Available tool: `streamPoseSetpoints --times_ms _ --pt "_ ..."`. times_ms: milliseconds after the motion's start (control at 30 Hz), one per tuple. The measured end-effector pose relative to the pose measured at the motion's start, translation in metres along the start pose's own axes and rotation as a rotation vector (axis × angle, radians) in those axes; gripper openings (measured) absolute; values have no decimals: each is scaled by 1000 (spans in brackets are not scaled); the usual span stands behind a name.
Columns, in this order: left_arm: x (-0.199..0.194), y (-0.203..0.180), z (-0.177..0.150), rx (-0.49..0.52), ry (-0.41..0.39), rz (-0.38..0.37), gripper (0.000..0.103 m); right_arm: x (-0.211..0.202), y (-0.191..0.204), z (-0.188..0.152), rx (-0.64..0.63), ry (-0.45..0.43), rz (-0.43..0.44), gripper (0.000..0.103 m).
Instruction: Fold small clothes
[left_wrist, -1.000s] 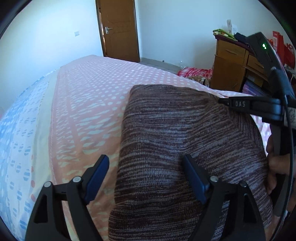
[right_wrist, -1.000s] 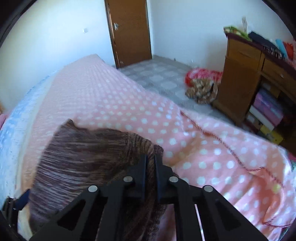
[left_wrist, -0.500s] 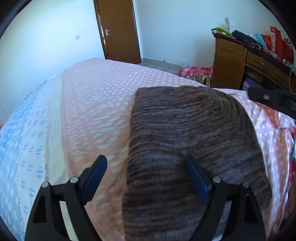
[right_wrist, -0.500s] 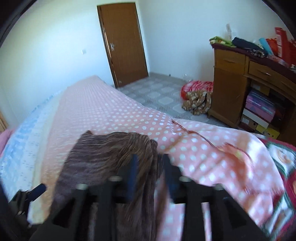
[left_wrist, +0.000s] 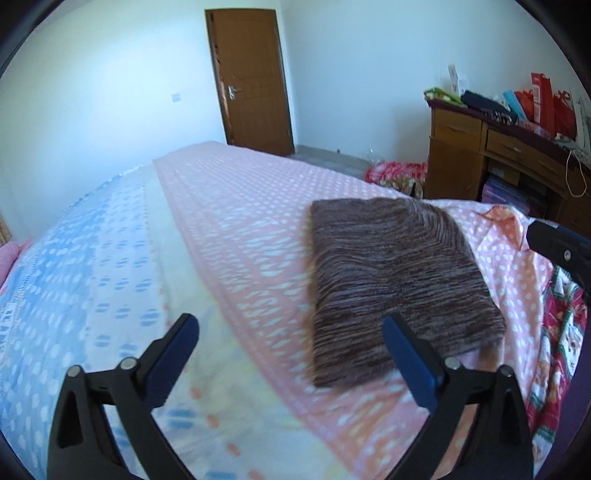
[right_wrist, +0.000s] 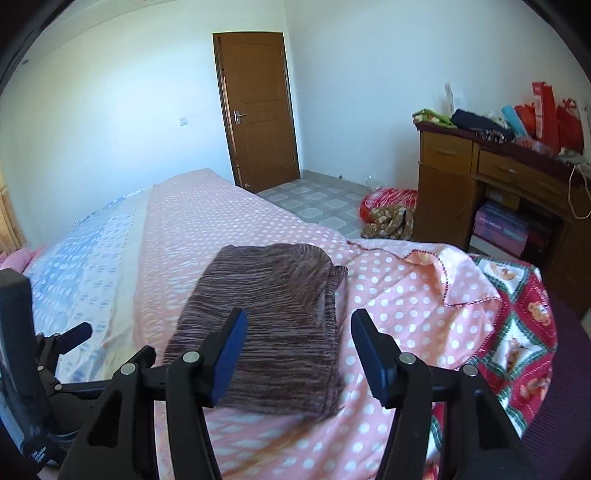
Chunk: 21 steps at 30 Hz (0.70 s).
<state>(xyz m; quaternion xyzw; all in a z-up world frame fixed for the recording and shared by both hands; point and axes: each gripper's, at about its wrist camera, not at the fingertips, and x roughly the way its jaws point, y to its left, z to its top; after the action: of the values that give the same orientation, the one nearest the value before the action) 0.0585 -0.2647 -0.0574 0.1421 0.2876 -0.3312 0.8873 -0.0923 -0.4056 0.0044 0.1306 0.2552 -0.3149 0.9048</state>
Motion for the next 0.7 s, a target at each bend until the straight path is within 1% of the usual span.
streamPoseSetpoints --times_ms 100,233,367,467,533,600,667,700 --pt "-19 13 -1 -41 -29 3 103 -19 8 -4 -11 -12 6 60" --pt "-39 17 0 -70 -30 -8 103 -44 14 -9 -44 -18 7 60" --pt "-62 20 -2 -85 -41 8 103 -67 12 -10 -81 -13 17 60" --pt "-77 19 -5 -91 -54 16 103 -90 7 -9 -107 -44 -6 60" --pt "-87 18 -8 -98 -64 19 103 -109 0 -9 -91 -78 7 63" --pt "-96 15 -10 -98 -73 20 103 -120 -2 -11 -83 -114 14 74" --pt "-105 12 -12 -95 -88 31 103 -127 0 -13 -75 -151 29 75" --pt "-110 11 -13 -91 -96 38 103 -126 2 -12 -73 -152 44 75"
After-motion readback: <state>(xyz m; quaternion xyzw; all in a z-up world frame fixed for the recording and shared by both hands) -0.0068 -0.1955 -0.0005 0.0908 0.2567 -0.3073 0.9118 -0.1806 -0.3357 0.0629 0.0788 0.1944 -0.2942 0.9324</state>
